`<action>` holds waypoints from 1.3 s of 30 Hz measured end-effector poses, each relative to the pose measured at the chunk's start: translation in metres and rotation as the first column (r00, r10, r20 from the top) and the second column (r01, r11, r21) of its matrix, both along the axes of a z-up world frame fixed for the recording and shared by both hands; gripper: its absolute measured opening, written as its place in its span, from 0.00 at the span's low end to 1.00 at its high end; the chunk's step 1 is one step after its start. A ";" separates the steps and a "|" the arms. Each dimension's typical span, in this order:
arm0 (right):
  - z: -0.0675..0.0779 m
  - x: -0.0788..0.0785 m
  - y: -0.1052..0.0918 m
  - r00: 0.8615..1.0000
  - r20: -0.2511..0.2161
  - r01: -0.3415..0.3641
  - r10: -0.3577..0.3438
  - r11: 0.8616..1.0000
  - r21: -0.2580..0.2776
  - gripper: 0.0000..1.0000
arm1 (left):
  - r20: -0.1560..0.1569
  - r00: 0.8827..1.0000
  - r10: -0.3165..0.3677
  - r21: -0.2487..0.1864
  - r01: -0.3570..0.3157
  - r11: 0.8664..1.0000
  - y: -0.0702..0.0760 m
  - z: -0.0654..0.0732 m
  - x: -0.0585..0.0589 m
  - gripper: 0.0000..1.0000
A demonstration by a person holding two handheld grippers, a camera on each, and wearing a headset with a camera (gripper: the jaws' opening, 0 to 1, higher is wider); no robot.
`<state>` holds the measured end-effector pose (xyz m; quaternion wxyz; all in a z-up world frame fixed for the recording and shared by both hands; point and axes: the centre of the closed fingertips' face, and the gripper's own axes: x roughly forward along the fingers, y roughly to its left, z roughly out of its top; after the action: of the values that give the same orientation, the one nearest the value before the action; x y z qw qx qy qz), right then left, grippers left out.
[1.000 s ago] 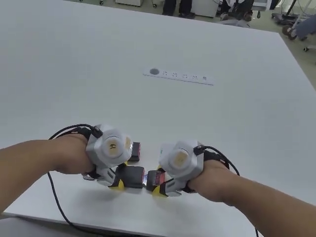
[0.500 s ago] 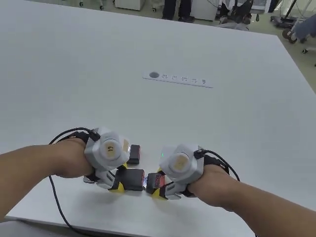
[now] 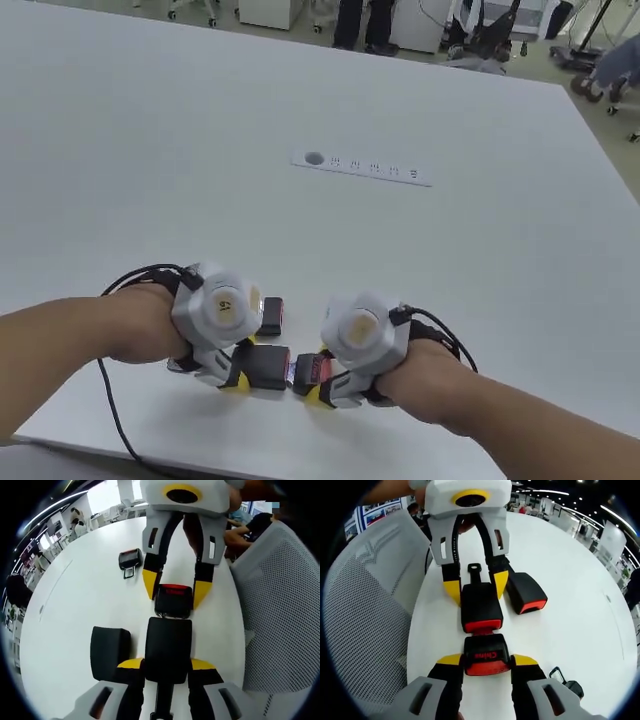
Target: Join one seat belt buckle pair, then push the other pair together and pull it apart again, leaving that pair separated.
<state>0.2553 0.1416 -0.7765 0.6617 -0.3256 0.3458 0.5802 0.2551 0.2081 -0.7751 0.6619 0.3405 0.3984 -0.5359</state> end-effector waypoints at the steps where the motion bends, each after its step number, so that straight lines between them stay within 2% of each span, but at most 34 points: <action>1: 0.000 0.000 -0.001 1.000 0.006 0.000 0.001 1.000 -0.005 0.35 | 0.003 1.000 0.000 -0.002 0.000 1.000 0.000 0.000 -0.001 0.35; 4: 0.003 0.002 0.001 1.000 0.025 0.000 0.001 1.000 -0.009 0.42 | -0.001 0.999 0.039 -0.007 -0.039 0.999 0.007 0.001 -0.001 0.35; 6: 0.007 -0.001 0.002 1.000 0.017 -0.003 0.003 1.000 0.006 0.41 | 0.009 0.999 0.048 -0.020 -0.048 0.999 0.011 0.004 -0.002 0.35; 9: 0.013 -0.005 0.001 1.000 0.018 -0.018 0.017 1.000 0.018 0.39 | 0.003 0.997 0.072 -0.037 -0.072 0.997 0.015 0.011 -0.005 0.35; 13: 0.031 -0.007 0.001 0.999 0.022 -0.035 0.034 0.998 0.048 0.40 | 0.025 0.997 0.069 -0.073 -0.067 0.995 0.016 0.030 -0.006 0.35; 16: 0.037 -0.003 0.000 0.999 0.028 -0.043 0.042 0.997 0.059 0.39 | 0.052 0.995 0.082 -0.098 -0.076 0.992 0.017 0.039 0.004 0.35; 18: 0.042 0.002 -0.001 0.998 0.035 -0.047 0.044 0.997 0.065 0.39 | 0.072 0.992 0.100 -0.119 -0.091 0.989 0.017 0.046 0.013 0.36; 20: 0.044 0.009 -0.007 0.998 0.045 -0.048 0.046 0.997 0.058 0.39 | 0.085 0.991 0.102 -0.124 -0.091 0.988 0.018 0.046 0.020 0.36; 23: 0.046 0.024 -0.020 0.998 0.057 -0.035 0.033 0.998 0.043 0.39 | 0.095 0.990 0.102 -0.113 -0.091 0.989 0.017 0.048 0.024 0.39; 27: 0.046 0.043 -0.036 0.997 0.073 -0.019 0.017 1.000 0.019 0.39 | 0.106 0.991 0.084 -0.093 -0.075 0.993 0.024 0.044 0.038 0.41; 30: 0.042 0.056 -0.050 0.996 0.084 -0.016 0.017 1.000 -0.012 0.39 | 0.106 0.991 0.083 -0.076 -0.075 0.994 0.027 0.043 0.046 0.42; 32: 0.042 0.063 -0.060 0.995 0.098 -0.012 0.015 0.999 -0.033 0.40 | 0.109 0.991 0.081 -0.071 -0.074 0.995 0.030 0.041 0.055 0.43; 33: 0.042 0.066 -0.064 0.995 0.099 -0.006 0.010 0.999 -0.037 0.40 | 0.109 0.991 0.081 -0.071 -0.074 0.995 0.028 0.043 0.055 0.43; 35: 0.038 0.075 -0.070 0.995 0.102 0.008 -0.004 0.999 -0.046 0.41 | 0.107 0.990 0.087 -0.083 -0.079 0.993 0.027 0.042 0.062 0.43; 37: 0.033 0.081 -0.077 0.993 0.118 0.005 0.003 0.998 -0.067 0.44 | 0.089 0.992 0.085 -0.105 -0.075 0.992 0.020 0.040 0.060 0.43; 39: 0.026 0.083 -0.080 0.995 0.101 -0.005 0.013 0.997 -0.075 0.42 | 0.068 0.996 0.057 -0.091 -0.051 0.995 0.021 0.034 0.060 0.43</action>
<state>0.3384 0.0614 -0.7500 0.6632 -0.3808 0.3316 0.5525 0.3149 0.2286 -0.7415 0.7043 0.3182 0.3597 -0.5228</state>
